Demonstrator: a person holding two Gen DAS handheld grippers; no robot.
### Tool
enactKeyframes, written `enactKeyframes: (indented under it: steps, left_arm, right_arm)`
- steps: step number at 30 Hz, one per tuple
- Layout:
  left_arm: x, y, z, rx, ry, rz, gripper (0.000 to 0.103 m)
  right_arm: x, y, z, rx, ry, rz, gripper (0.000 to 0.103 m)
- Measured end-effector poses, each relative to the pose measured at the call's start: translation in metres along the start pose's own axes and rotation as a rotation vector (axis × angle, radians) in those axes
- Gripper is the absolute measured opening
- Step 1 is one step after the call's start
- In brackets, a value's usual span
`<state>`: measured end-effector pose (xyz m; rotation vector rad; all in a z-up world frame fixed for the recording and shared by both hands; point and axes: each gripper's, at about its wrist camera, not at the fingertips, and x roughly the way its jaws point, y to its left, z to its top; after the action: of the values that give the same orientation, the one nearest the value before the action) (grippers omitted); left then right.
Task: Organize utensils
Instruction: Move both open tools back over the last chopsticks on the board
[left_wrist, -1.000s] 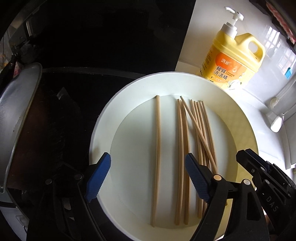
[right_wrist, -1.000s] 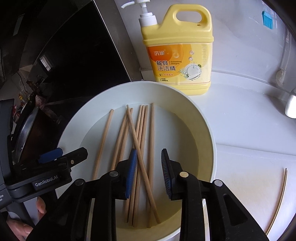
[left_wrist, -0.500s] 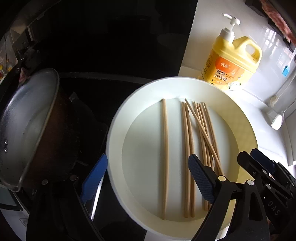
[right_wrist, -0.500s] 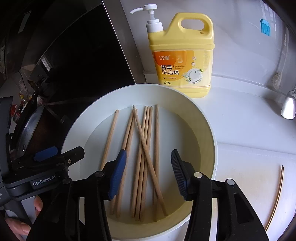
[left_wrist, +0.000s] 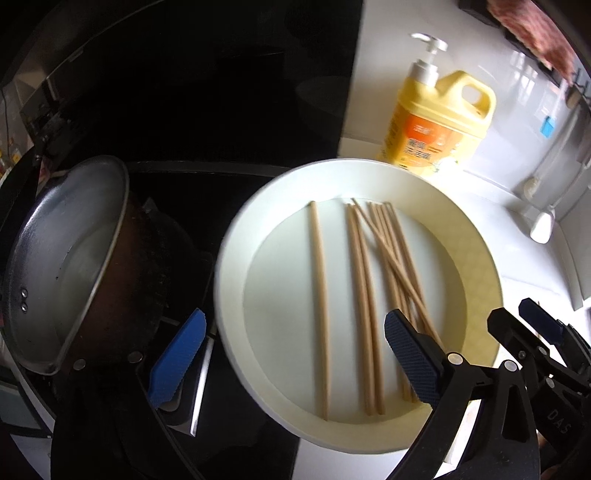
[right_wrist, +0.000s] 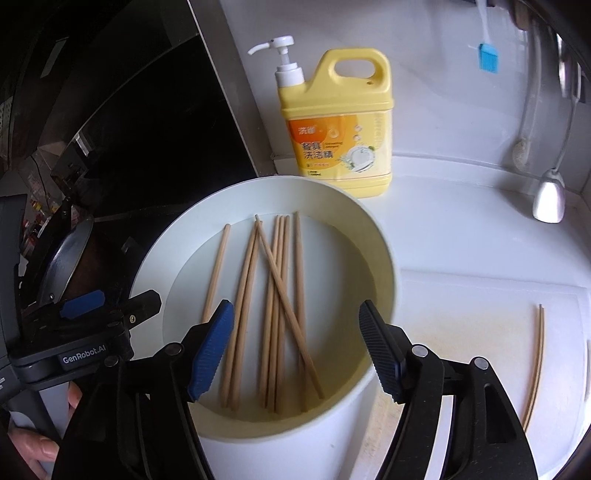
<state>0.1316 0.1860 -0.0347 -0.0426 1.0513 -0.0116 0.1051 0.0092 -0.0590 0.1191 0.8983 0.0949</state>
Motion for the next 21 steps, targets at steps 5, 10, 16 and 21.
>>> enactKeyframes:
  steps: [5, 10, 16, 21]
  left_arm:
    - [-0.008, -0.03, -0.004, 0.039, -0.017, -0.034, 0.096]
    - [-0.02, -0.077, -0.013, 0.051, -0.033, -0.098, 0.096]
    - [-0.031, -0.148, -0.042, 0.067, -0.04, -0.129, 0.097]
    - [-0.033, -0.201, -0.077, 0.072, -0.015, -0.129, 0.097]
  right_arm:
    - [-0.022, -0.029, -0.012, 0.027, -0.025, -0.033, 0.068]
    - [-0.051, -0.083, -0.033, 0.089, -0.046, -0.091, 0.068]
    - [-0.084, -0.163, -0.073, 0.119, -0.048, -0.142, 0.068]
    - [-0.098, -0.218, -0.104, 0.126, -0.044, -0.148, 0.068]
